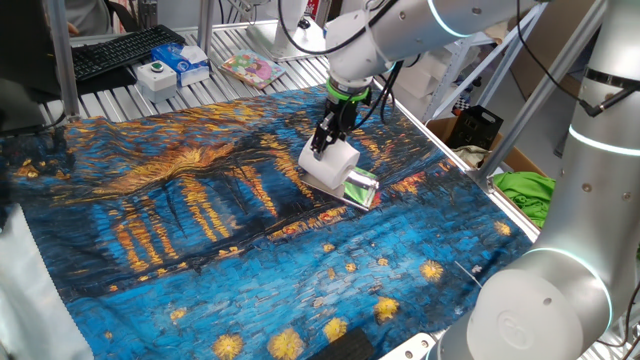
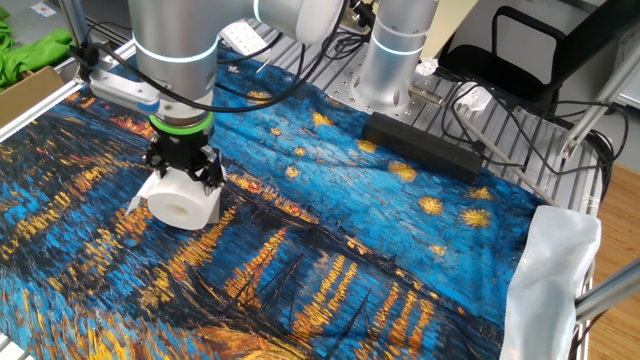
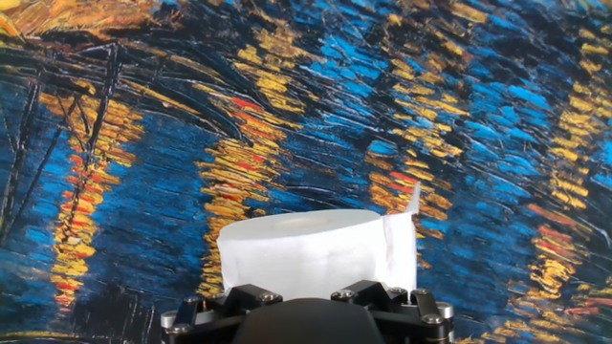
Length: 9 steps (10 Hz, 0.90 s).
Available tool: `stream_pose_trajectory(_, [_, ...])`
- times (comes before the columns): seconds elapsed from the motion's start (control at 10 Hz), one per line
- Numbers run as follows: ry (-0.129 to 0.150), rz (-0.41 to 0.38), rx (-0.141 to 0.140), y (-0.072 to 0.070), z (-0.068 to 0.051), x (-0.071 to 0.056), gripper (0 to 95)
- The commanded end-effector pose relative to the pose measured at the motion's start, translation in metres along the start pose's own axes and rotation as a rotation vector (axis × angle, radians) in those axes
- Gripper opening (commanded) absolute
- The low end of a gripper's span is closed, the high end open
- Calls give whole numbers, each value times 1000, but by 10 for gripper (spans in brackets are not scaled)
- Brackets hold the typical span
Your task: Put the toilet paper on its holder
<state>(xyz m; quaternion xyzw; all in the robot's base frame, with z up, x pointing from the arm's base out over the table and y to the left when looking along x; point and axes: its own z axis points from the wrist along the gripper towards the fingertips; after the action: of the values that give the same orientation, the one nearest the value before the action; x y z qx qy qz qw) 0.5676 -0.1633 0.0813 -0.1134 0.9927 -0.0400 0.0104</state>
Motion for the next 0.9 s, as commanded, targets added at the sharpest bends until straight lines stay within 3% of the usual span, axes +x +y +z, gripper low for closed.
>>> stream_pose_trajectory(0.1, [10, 32, 16, 0, 1, 0, 570])
stream_pose_trajectory(0.3, [13, 42, 43, 0, 1, 0, 950])
stream_pose_trajectory(0.6, [16, 57, 41, 0, 1, -1, 950])
stream_pose_trajectory(0.9, [52, 157, -16, 0, -8, 0, 950])
